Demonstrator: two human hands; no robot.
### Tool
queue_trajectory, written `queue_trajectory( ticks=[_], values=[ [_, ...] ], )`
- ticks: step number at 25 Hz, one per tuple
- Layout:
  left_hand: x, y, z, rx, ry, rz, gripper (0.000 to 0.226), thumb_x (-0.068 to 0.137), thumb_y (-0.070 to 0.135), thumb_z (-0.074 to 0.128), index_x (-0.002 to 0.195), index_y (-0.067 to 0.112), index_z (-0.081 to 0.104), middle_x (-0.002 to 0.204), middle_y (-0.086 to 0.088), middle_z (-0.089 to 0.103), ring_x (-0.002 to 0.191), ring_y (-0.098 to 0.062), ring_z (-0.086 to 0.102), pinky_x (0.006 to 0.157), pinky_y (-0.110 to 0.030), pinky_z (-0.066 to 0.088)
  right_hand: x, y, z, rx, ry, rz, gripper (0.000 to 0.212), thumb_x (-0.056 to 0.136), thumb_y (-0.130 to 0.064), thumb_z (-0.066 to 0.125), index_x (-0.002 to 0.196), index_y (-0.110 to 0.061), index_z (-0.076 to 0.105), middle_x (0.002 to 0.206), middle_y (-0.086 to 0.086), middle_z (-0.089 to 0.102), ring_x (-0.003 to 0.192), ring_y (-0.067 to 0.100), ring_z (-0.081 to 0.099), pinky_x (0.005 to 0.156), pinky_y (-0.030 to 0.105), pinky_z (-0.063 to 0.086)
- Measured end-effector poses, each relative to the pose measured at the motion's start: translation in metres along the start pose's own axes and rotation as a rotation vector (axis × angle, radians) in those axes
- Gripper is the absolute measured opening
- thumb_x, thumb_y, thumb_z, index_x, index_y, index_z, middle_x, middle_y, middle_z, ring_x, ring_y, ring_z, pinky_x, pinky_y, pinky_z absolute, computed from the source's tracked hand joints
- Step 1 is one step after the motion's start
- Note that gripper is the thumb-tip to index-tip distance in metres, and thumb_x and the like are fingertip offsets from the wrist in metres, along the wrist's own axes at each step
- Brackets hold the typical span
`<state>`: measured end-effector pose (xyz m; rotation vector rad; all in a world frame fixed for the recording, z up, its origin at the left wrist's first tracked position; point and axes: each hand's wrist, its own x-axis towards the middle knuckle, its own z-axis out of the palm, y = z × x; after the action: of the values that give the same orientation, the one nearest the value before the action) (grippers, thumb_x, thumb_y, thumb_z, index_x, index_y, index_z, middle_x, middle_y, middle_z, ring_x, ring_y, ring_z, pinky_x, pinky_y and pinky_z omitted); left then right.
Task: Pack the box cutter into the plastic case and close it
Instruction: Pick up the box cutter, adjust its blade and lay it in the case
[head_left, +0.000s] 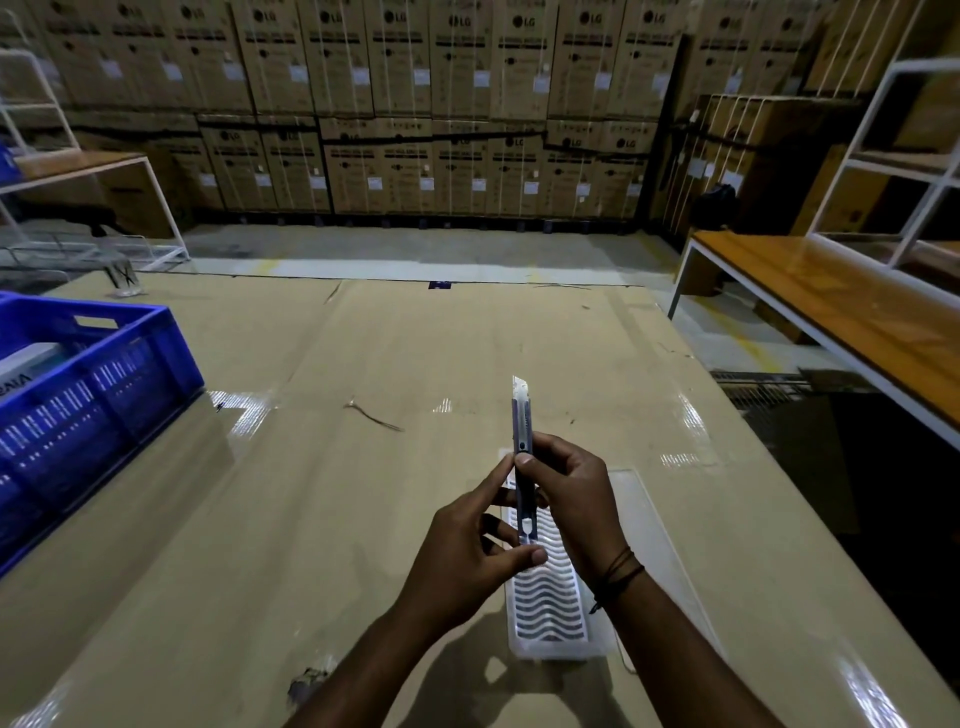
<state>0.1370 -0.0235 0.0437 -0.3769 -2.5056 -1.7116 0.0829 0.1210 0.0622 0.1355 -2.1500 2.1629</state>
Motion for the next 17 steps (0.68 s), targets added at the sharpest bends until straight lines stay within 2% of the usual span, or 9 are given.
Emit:
queue_trajectory(
  ticks=[4, 6, 9, 13, 17],
  values=[
    [0.005, 0.002, 0.000, -0.011, 0.016, 0.002, 0.100, 0.078, 0.018, 0.090, 0.157, 0.038, 0.033, 0.118, 0.013, 0.069, 0.079, -0.004, 0.072, 0.067, -0.018, 0.058, -0.006, -0.004, -0.002, 0.025, -0.024, -0.007, 0.025, 0.093, -0.004, 0.062, 0.111, -0.014, 0.076, 0.098, 0.004, 0.080, 0.086, 0.020, 0.077, 0.062, 0.018, 0.055],
    [0.005, 0.003, 0.000, 0.003, 0.020, 0.005, 0.100, 0.078, 0.017, 0.089, 0.158, 0.037, 0.032, 0.118, 0.012, 0.068, 0.080, -0.003, 0.073, 0.069, -0.019, 0.060, -0.009, -0.005, -0.003, 0.038, -0.034, -0.007, 0.026, 0.093, -0.002, 0.061, 0.112, -0.013, 0.075, 0.098, 0.005, 0.080, 0.081, 0.013, 0.077, 0.061, 0.017, 0.054],
    [0.007, 0.005, -0.001, 0.007, 0.026, 0.001, 0.102, 0.078, 0.015, 0.089, 0.160, 0.035, 0.032, 0.120, 0.010, 0.069, 0.081, -0.004, 0.073, 0.071, -0.019, 0.061, -0.012, -0.002, -0.003, 0.033, -0.044, -0.020, 0.029, 0.093, -0.002, 0.061, 0.114, -0.016, 0.075, 0.100, 0.004, 0.079, 0.088, 0.017, 0.077, 0.068, 0.022, 0.058],
    [0.005, 0.007, 0.000, -0.001, 0.026, -0.005, 0.102, 0.078, 0.012, 0.089, 0.160, 0.034, 0.032, 0.118, 0.013, 0.069, 0.079, -0.004, 0.074, 0.070, -0.019, 0.060, -0.015, 0.003, -0.004, 0.049, -0.035, -0.026, 0.032, 0.091, 0.000, 0.062, 0.115, -0.016, 0.075, 0.101, 0.004, 0.079, 0.090, 0.017, 0.076, 0.062, 0.017, 0.053],
    [0.005, 0.007, 0.000, -0.011, 0.030, -0.012, 0.102, 0.077, 0.008, 0.089, 0.159, 0.034, 0.033, 0.120, 0.009, 0.070, 0.079, -0.006, 0.074, 0.070, -0.019, 0.060, -0.018, 0.006, -0.006, 0.037, -0.053, -0.032, 0.035, 0.090, 0.000, 0.062, 0.120, -0.016, 0.073, 0.104, 0.003, 0.079, 0.094, 0.016, 0.074, 0.065, 0.017, 0.053]
  ],
)
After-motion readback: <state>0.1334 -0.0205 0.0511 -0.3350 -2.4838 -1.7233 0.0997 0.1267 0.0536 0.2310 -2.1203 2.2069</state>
